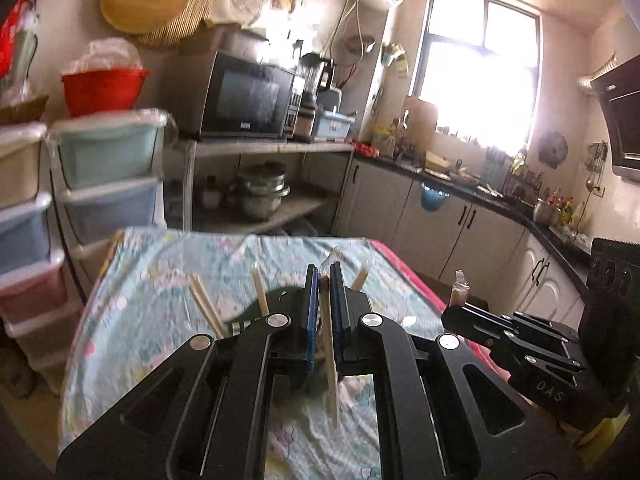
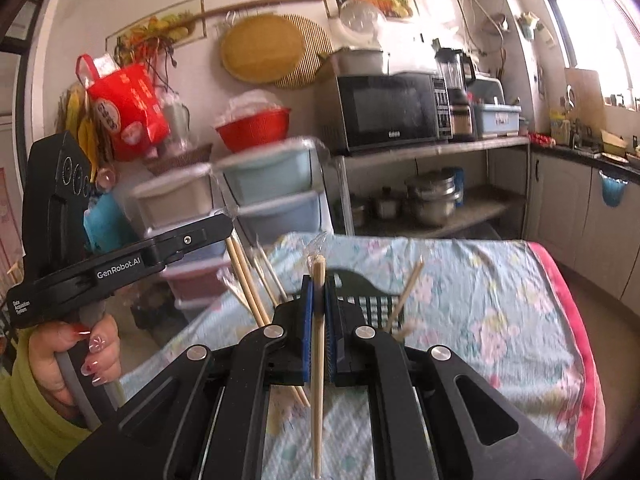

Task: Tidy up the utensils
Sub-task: 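Lift the chopstick upright above the caddy with the right gripper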

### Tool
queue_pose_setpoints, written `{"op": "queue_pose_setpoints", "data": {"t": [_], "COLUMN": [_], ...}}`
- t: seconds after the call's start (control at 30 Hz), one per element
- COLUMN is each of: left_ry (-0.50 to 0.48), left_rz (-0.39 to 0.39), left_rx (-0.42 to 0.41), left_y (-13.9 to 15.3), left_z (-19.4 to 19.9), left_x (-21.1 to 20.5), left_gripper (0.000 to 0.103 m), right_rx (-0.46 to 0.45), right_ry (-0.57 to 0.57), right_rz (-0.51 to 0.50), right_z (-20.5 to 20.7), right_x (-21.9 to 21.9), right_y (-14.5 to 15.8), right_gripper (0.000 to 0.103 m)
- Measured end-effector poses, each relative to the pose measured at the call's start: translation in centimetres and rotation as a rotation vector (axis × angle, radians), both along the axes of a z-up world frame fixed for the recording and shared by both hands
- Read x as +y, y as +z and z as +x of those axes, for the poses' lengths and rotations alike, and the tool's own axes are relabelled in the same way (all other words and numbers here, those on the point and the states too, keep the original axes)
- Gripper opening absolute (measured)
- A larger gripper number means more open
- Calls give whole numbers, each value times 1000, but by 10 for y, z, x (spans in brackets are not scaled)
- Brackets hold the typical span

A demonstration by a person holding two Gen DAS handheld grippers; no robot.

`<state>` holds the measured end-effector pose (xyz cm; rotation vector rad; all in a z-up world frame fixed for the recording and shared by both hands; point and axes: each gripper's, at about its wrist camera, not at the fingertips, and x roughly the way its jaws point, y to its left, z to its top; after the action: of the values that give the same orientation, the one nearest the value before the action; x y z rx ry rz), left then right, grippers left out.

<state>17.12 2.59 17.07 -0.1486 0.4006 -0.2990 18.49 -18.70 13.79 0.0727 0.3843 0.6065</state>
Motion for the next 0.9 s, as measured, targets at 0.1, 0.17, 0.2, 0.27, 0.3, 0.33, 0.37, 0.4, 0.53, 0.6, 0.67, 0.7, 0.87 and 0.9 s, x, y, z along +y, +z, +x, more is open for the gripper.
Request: {"op": "queue_pose_setpoints", "data": {"t": [0.1,0.17,0.2,0.27,0.3,0.33,0.37,0.4,0.53,0.6,0.67,0.7,0.87,0.9], "left_ry": [7,12,16,21,29,39,48,52,73,90,105,114,144,148], "left_rz": [3,0,-3,-5,5,17,29,37,50,60,65,67,58,57], "left_rx": [-31,-45,-56,-73,-90,-104,-115,-122,-141,-156,-171,-178,-173,-168], "left_y": [13,18,23,29,34,36,40,42,51,54,57,58,55,53], "left_z": [0,0,0,-1,-1,-2,-3,-3,0,1,2,4,16,19], "left_x": [2,4,6,8,9,9,9,9,13,15,19,20,28,30], "left_gripper": [3,3,3,3,3,3,3,3,3,3,3,3,3,3], "right_rx": [-47,-70,-82,-102,-109,-117,-134,-149,-214,-234,-252,-261,-297,-301], "right_ry": [-2,-2,-3,-11,-13,-15,-18,-19,-20,-18,-19,-16,-22,-26], "right_rz": [3,10,14,23,30,39,49,53,76,83,91,98,106,106], "right_z": [-1,-1,0,1,2,3,4,5,8,10,15,18,32,35], "right_x": [3,5,5,6,6,6,7,7,11,13,15,17,26,28], "right_y": [12,19,23,30,34,37,43,47,61,66,71,73,74,73], "right_gripper": [6,6,6,6,6,6,6,6,6,6,6,6,6,6]}}
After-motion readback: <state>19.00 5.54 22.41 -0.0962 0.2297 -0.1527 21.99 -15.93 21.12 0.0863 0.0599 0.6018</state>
